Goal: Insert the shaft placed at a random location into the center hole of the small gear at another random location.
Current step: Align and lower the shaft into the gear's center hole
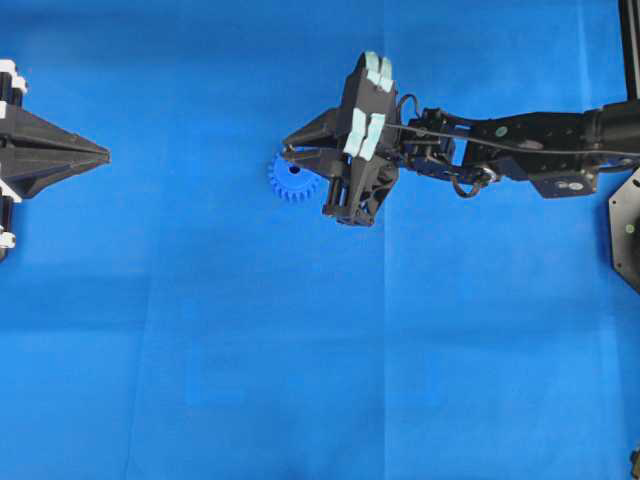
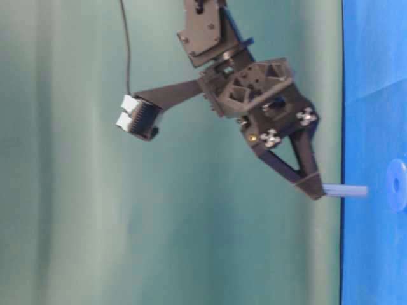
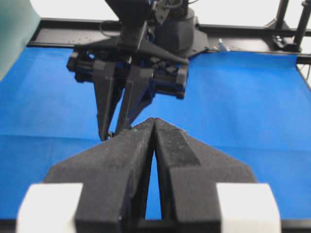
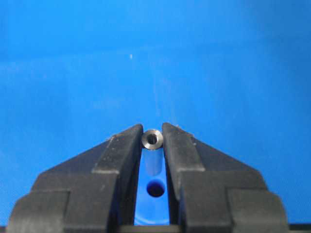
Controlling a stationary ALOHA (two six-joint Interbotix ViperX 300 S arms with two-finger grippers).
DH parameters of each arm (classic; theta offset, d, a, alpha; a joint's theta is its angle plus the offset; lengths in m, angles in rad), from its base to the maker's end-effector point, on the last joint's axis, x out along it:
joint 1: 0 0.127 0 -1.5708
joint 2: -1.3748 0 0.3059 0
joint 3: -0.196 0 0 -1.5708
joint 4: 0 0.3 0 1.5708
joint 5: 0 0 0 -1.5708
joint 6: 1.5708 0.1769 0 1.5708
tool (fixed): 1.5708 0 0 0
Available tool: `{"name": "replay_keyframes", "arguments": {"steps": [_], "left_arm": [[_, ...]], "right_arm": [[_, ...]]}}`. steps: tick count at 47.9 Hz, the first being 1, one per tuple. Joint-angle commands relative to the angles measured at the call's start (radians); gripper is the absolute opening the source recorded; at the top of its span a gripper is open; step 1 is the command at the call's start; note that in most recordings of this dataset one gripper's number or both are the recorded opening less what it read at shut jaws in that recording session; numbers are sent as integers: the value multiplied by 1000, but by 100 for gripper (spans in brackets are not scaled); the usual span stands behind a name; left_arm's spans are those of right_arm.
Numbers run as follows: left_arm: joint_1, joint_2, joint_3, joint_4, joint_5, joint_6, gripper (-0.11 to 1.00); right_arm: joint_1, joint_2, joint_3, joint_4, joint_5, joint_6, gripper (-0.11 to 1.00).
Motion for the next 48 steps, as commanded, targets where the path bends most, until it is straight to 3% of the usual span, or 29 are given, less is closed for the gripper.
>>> {"name": "replay_keyframes", "arguments": {"steps": [1, 48], "left_arm": [[2, 5, -11, 3, -5, -2, 0], [2, 5, -9, 2, -5, -2, 0]], "right_arm": [[-2, -35, -9, -2, -3, -2, 3], [-2, 69, -15, 5, -11, 5, 3]]}}
